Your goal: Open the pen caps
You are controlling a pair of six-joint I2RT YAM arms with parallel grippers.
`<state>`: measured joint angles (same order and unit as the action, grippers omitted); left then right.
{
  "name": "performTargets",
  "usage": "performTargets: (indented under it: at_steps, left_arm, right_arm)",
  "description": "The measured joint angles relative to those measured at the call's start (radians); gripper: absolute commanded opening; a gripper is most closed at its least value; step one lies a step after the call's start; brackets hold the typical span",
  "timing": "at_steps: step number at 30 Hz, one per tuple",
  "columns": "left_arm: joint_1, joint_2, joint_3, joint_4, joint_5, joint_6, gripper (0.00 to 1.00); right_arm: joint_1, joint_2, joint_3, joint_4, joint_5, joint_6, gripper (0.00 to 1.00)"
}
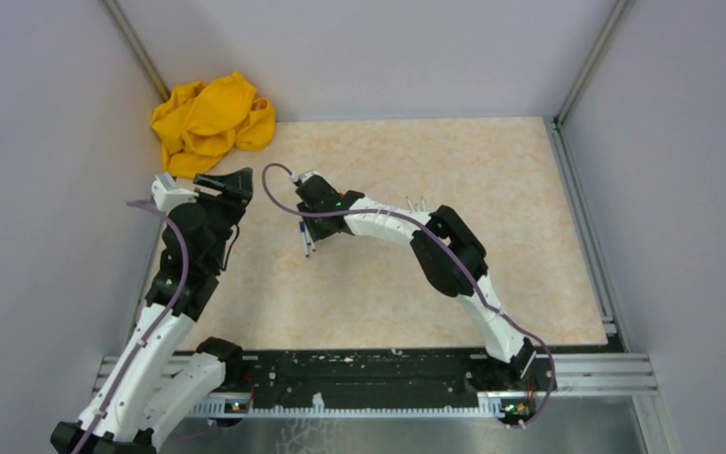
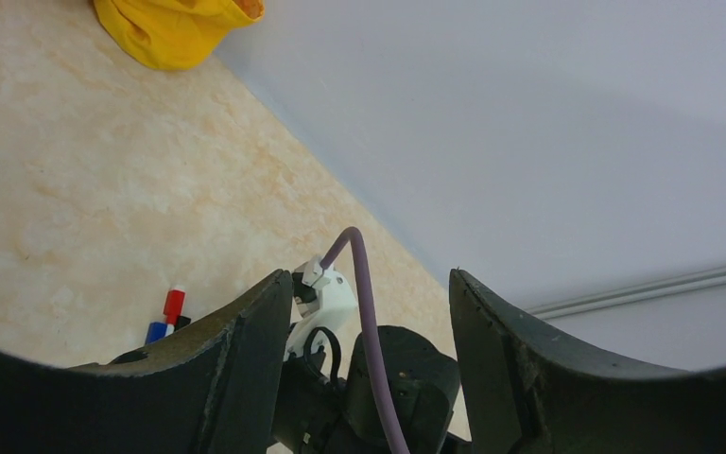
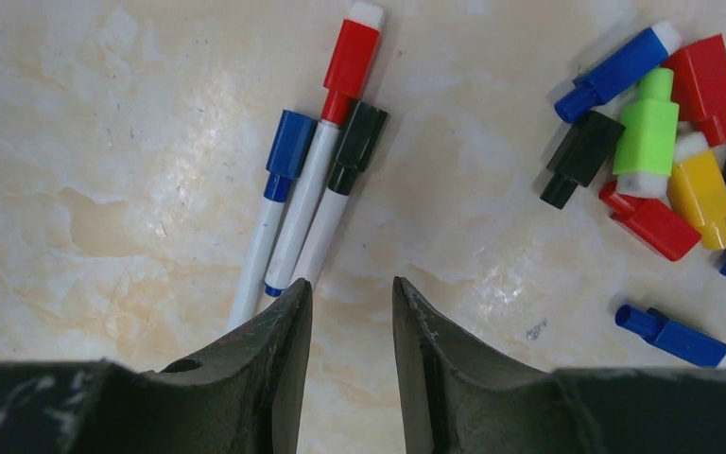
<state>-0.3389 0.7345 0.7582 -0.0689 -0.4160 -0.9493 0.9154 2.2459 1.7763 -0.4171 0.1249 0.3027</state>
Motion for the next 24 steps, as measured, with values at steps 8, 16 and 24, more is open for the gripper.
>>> performTargets:
  at_steps: [8,16,24]
  left_arm:
    - [0.000,-0.015,0.000,-0.024,0.001,0.002,0.68]
    - [0.000,-0.026,0.000,-0.029,0.001,0.004,0.68]
    - [-0.001,-0.032,0.000,-0.029,0.002,0.004,0.68]
  right_arm:
    - [0.008,0.049,0.080,-0.038,-0.004,0.017,0.36]
    - [0.014,0.098,0.138,-0.058,0.000,0.027,0.36]
    - [0.018,0.107,0.143,-0.069,0.030,0.026,0.36]
